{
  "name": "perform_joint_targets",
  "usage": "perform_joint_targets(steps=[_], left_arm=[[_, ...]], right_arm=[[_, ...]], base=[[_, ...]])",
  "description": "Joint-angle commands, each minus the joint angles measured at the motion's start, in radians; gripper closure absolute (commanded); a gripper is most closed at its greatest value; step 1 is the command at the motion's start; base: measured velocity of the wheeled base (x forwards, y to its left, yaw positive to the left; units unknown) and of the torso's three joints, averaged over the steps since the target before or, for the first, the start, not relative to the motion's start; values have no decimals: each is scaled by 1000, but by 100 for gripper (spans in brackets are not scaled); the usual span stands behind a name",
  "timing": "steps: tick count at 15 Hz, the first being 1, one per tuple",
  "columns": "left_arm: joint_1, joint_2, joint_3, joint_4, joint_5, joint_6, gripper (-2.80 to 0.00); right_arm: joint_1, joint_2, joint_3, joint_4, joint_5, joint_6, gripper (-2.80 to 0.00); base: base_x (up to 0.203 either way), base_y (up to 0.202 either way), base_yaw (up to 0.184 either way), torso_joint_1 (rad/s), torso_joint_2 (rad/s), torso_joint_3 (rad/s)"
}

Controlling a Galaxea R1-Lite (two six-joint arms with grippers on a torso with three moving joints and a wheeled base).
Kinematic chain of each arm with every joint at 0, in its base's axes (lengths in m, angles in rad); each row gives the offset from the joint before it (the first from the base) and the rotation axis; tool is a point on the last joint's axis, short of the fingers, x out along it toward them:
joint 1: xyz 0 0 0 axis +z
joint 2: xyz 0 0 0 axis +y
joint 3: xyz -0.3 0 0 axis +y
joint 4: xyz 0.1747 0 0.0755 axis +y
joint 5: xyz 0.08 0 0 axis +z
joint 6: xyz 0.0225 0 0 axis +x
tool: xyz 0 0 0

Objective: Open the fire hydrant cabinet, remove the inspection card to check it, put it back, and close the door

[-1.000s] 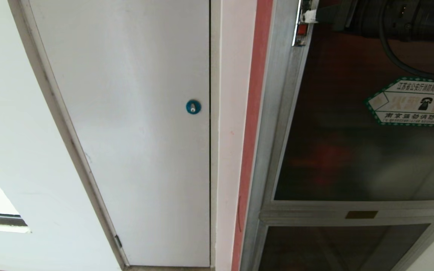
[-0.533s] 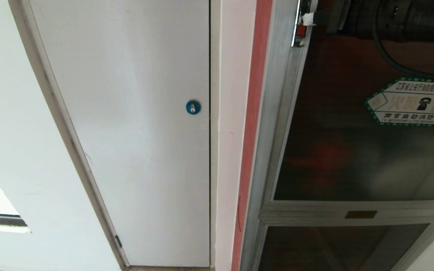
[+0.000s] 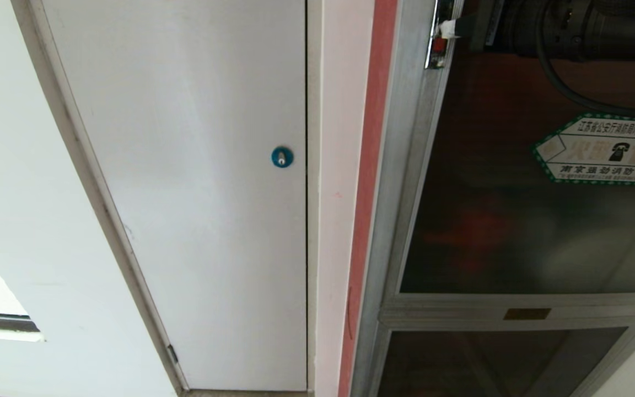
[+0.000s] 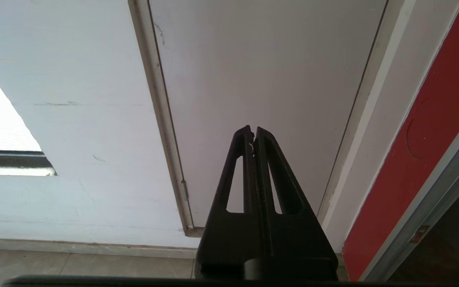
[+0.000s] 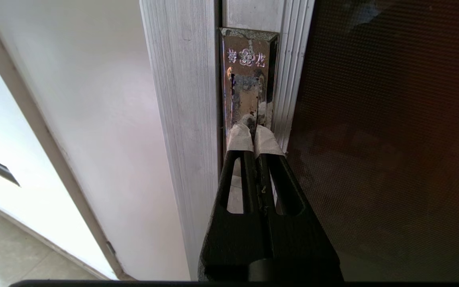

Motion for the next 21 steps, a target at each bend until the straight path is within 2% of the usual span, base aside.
perform_joint_targets(steps=[1,4,12,21], left_arm=[[0,1,6,0,1,0,0],[0,1,6,0,0,0,0],[0,0,6,0,-1,0,0],[0,1,6,0,1,0,0]], right_arm=[[2,9,-2,-5,-3,0,0],[9,6,-2,-24,-24,-6,0],[43,-58,12,-22,11,0,0],[48,-111,23,-16,11,18,0]], base=[[0,0,0,0,0,0],[0,0,0,0,0,0],[0,0,0,0,0,0],[0,0,0,0,0,0]])
